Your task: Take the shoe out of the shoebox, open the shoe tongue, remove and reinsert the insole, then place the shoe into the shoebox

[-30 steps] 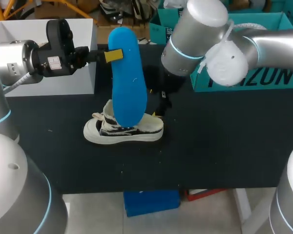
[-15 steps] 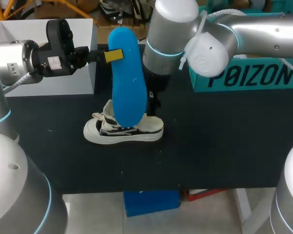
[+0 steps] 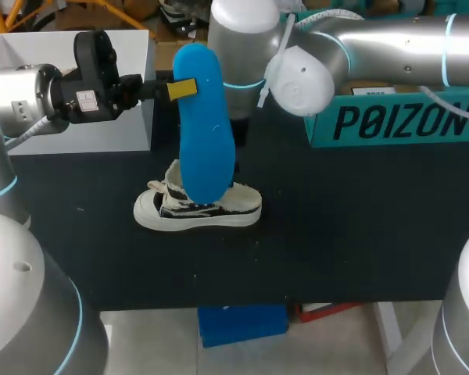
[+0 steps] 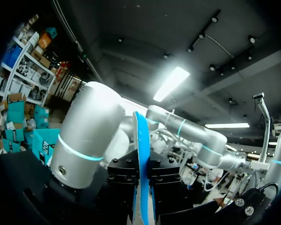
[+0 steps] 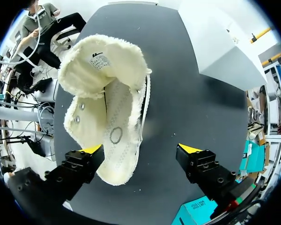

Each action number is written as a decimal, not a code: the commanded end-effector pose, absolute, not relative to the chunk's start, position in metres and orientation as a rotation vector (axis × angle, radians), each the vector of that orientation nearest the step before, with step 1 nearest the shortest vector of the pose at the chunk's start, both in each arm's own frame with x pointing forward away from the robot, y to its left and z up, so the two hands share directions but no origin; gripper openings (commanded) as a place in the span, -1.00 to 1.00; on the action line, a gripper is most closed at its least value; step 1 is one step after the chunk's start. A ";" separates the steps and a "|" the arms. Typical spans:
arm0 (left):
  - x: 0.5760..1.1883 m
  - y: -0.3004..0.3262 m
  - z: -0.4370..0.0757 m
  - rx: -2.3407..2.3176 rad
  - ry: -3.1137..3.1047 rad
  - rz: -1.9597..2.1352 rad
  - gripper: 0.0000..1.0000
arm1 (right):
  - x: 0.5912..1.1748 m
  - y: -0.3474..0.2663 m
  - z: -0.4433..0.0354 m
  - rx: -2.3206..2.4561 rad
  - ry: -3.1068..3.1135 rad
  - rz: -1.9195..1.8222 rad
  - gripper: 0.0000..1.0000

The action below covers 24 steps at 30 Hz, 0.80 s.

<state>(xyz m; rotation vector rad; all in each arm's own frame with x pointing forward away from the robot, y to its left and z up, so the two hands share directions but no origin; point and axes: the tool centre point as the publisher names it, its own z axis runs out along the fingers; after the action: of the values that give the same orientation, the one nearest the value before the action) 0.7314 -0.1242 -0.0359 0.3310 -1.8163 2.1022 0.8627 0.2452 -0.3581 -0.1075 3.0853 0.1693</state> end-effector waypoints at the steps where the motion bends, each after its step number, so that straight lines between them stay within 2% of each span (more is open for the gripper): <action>1: 0.731 -0.125 -0.037 0.330 -1.816 2.104 -1.00 | 0.872 0.261 -0.367 -0.119 3.117 0.115 1.00; 24: 0.731 -0.125 -0.037 0.330 -1.816 2.104 -1.00 | 0.865 0.277 -0.412 -0.099 3.163 0.186 1.00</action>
<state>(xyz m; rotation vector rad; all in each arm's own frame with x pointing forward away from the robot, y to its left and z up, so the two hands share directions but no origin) 0.7315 -0.1243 -0.0359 0.3309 -1.8162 2.1022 0.8639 0.2761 -0.4043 -0.0979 3.1585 0.1738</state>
